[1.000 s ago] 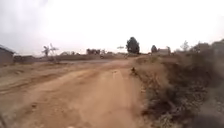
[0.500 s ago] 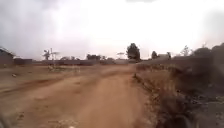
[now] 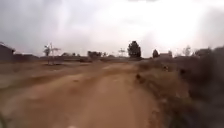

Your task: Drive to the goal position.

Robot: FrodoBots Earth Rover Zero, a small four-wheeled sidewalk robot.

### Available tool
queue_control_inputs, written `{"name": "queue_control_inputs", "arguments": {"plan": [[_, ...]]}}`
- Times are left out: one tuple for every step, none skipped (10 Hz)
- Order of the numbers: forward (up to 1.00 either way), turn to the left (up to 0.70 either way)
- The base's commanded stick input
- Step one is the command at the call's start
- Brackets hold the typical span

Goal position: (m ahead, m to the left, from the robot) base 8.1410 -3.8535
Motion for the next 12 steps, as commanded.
{"name": "queue_control_inputs", "arguments": {"plan": [[0.50, 0.00], [0.50, 0.00], [0.50, 0.00], [0.50, 0.00], [0.50, 0.00], [0.50, 0.00], [0.50, 0.00], [0.50, 0.00], [0.50, 0.00], [0.50, 0.00], [0.50, 0.00], [0.50, 0.00]]}}
